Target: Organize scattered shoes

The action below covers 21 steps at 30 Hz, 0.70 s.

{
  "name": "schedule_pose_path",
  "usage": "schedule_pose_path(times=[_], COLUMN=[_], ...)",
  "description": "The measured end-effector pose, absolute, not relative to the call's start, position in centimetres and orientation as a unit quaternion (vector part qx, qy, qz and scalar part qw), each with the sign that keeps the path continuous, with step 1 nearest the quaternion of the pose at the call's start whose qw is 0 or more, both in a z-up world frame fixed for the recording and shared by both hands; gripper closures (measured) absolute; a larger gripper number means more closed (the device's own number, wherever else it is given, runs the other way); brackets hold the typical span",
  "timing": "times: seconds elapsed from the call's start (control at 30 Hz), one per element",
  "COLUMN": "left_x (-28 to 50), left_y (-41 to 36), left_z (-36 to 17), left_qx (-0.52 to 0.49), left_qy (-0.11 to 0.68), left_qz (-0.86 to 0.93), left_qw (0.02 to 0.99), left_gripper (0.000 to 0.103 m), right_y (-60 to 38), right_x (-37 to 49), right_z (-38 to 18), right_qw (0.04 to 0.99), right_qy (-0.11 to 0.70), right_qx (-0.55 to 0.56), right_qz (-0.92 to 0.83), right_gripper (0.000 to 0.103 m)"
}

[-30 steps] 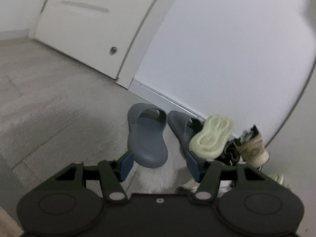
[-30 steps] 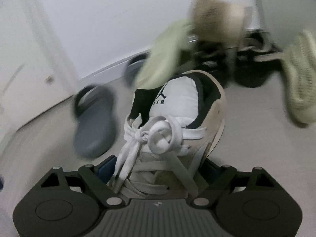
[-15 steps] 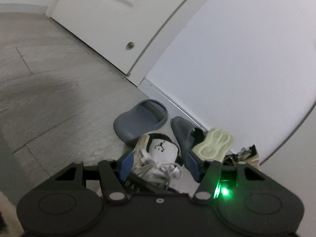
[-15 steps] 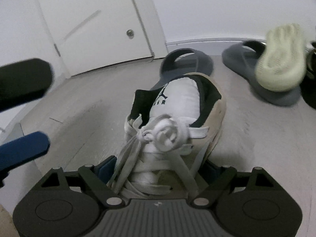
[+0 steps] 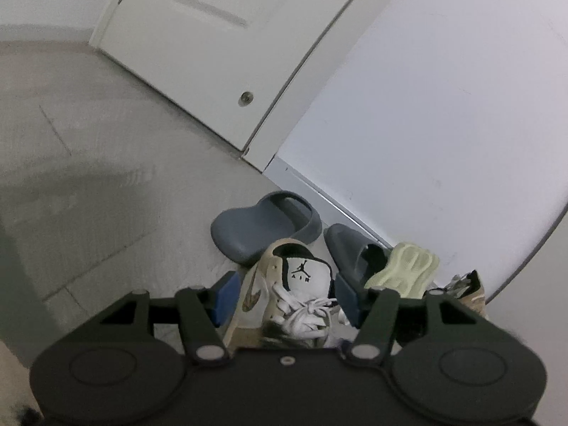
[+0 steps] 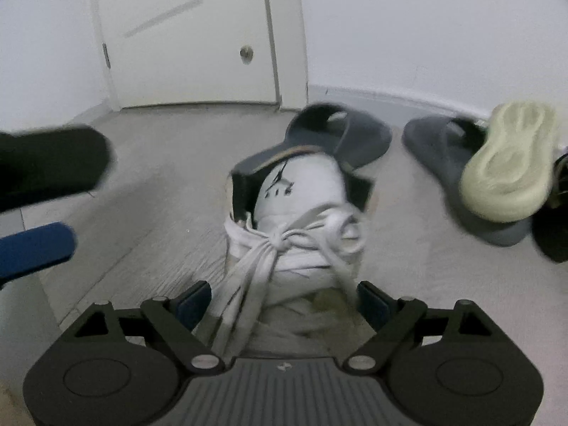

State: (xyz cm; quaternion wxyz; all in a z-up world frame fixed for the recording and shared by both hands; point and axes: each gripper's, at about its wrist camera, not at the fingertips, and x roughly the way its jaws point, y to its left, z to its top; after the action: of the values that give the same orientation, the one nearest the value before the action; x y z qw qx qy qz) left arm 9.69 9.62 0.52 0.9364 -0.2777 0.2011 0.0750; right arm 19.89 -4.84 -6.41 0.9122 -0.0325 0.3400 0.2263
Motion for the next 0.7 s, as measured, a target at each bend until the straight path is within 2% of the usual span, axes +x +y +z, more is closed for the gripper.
schedule_pose_path(times=[0.1,0.3,0.5,0.6,0.7], left_x=[9.6,8.4,8.8,10.5,12.6], left_y=[7.2,1.1,-3.2,-6.0,-9.1], left_z=[1.1,1.7,2.0,2.4,3.4], left_qx=[-0.202,-0.082,-0.047,-0.016,0.025], left_qy=[0.188,0.163,0.174,0.199,0.189], left_qz=[0.060,-0.043,-0.131,-0.142,-0.161], left_qw=[0.959,0.982,0.975,0.970,0.969], left_gripper=[0.036,0.024,0.023,0.027,0.028], right_y=[-8.6,-17.4,-27.4,-29.9,-31.8], right_x=[17.5,14.5,13.9,14.1,14.0], right_z=[-3.7,1.7,7.0,7.4,6.4], right_qw=[0.940,0.969,0.975,0.979,0.977], right_qy=[0.305,0.244,0.201,0.185,0.167], right_qx=[-0.013,0.021,0.091,0.083,0.106], right_qz=[0.151,0.040,0.002,-0.034,-0.075], right_gripper=[0.011,0.001,0.000,0.000,0.000])
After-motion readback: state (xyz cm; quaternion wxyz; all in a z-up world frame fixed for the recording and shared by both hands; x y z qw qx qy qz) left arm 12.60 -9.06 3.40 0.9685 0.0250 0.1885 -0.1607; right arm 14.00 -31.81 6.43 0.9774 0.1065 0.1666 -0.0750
